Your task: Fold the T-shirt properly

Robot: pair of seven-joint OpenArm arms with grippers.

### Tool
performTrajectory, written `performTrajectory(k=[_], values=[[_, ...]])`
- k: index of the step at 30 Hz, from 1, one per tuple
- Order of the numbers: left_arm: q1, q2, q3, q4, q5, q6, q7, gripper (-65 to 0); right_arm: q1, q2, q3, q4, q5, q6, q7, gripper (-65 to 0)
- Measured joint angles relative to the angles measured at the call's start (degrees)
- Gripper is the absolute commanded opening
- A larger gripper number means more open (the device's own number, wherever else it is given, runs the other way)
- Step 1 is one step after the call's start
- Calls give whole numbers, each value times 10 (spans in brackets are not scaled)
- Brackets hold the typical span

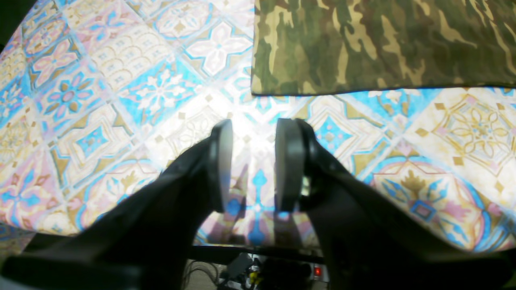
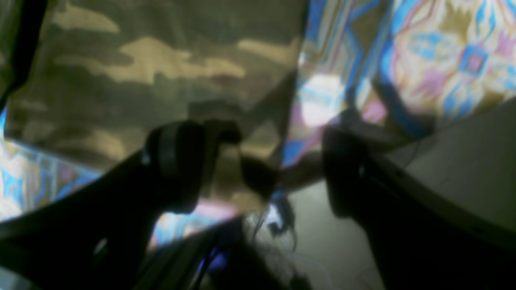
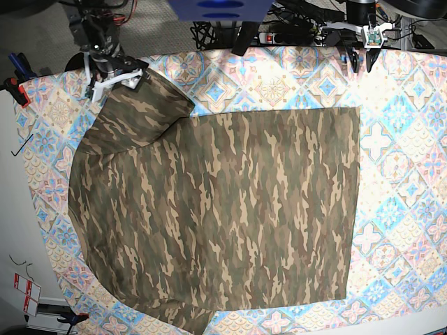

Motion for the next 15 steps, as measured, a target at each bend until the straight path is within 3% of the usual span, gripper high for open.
performTrajectory(k=[9,12,15], values=[[0,1,0,0,0,-1,0,-486,17,-15,-3,0,3,5,-11,-234],[0,0,0,0,0,1,0,-486,17,-16,-3,0,4,33,-18,-321],[-5,0,4,0,0,-2,1,-480,17,-17,-3,-1,12,37,-23,-449]])
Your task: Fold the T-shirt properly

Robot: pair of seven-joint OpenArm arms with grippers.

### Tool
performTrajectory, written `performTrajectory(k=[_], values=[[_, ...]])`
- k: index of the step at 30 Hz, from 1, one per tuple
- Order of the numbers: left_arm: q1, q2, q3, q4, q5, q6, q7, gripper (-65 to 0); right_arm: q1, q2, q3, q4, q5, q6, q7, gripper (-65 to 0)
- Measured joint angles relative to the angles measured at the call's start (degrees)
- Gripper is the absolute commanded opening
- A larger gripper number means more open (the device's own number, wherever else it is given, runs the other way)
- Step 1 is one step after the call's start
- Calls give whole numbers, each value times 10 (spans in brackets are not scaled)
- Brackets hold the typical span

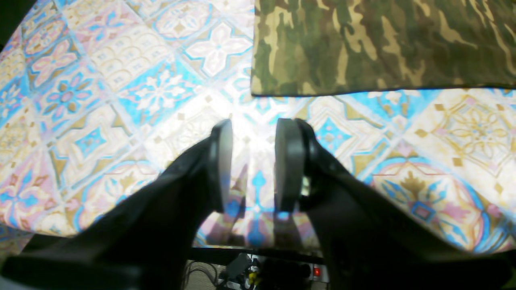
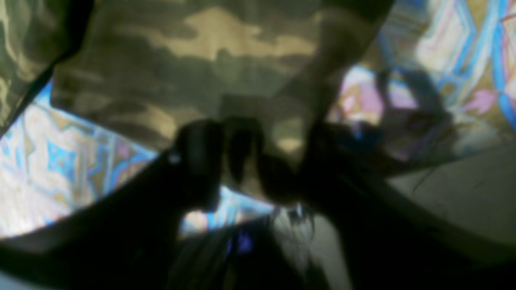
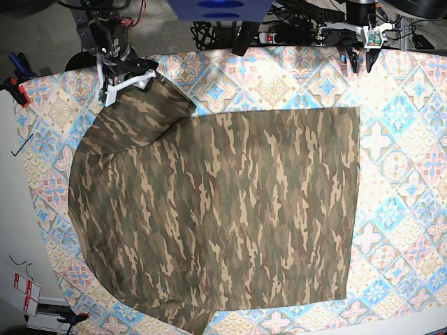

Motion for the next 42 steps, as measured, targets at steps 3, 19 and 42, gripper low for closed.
performTrajectory(k=[3,19,42], values=[[-16,2,0,-2,-40,2,2,-479,0,1,1,-11,-2,0,5,-541],[-77,3,13,-15,-264,-81,130,-320,0,1,3,-18,-4,2,11,-650],[-189,6,-40,-96,-377,-76,232,-404,-1,2,3,-18,-8,2,13,-650]])
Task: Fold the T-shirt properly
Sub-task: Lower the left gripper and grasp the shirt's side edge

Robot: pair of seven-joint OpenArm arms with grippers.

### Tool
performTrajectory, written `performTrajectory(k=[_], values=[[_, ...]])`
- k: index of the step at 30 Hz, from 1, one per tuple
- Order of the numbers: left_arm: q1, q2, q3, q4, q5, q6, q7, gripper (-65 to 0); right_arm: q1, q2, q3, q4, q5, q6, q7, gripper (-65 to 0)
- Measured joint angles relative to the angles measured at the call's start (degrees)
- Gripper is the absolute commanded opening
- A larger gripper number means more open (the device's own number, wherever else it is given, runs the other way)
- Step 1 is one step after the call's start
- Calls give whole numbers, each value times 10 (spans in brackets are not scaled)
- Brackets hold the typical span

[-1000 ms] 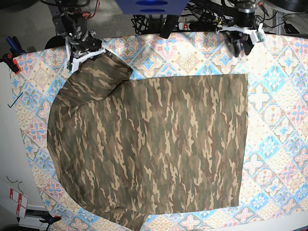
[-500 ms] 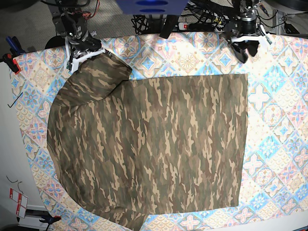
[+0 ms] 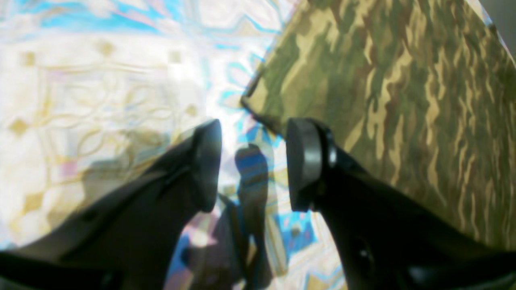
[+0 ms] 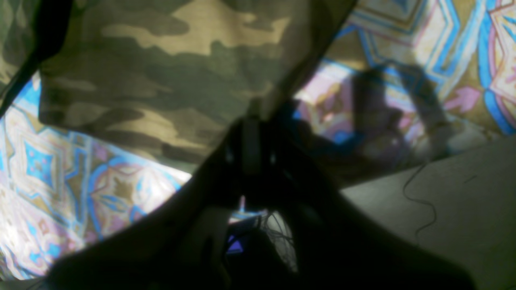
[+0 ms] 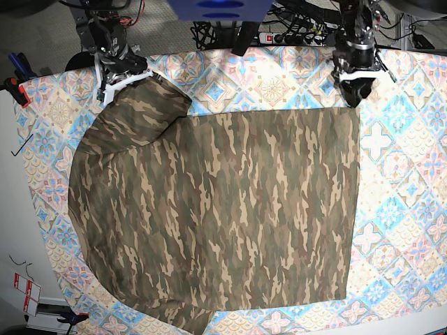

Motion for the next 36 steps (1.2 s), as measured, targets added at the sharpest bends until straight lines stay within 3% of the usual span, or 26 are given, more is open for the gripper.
performTrajectory(k=[10,13,19,36], values=[[-27,0,-36,-1,2,1,33,-404,0,0,0,0,0,0,0,-650],[-40,-2,-36,-20,3,-3,73,-406,0,0,0,1,0,0,0,-650],[-86,-5,-36,-73,0,-17,68,-408,0,0,0,1,0,0,0,-650],[-89,-7,14,-73,0,-12,57,-410,0,0,0,1,0,0,0,-650]])
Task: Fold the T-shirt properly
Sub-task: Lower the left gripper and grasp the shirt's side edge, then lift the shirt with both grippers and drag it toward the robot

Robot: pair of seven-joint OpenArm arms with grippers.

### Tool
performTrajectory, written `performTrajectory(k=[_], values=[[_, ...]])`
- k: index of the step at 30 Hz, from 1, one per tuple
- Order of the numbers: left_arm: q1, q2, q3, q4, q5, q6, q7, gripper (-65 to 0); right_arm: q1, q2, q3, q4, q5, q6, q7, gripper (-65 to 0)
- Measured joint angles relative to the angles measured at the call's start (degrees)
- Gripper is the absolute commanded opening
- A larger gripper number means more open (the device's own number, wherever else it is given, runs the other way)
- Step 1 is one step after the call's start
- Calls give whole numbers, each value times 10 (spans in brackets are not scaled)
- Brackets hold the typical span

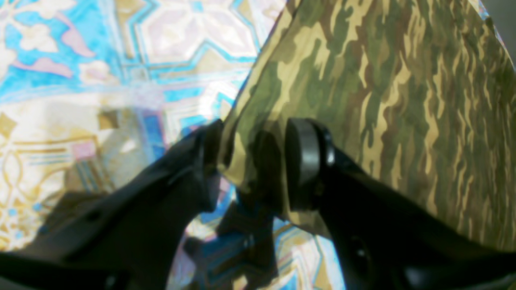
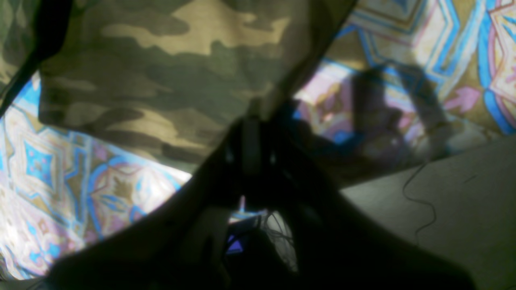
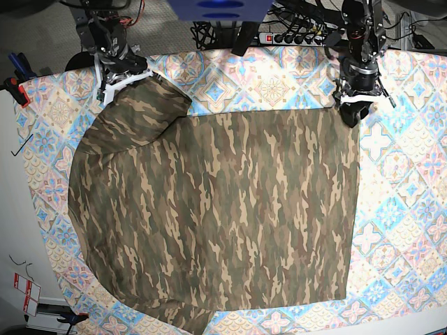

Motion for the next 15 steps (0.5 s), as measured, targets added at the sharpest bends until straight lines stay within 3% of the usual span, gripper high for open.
performTrajectory(k=[4,9,13,15], values=[[2,1,0,0,0,-2,0,-439,0,0,0,0,0,0,0,-650],[3,1,2,0,-2,-1,10,-634,0,0,0,-1,0,0,0,-650],[3,1,3,-1,0,0,10,-650,0,0,0,0,0,0,0,-650],[5,0,18,-1,6,2,3,-650,0,0,0,5,1,-20,-5,-650]])
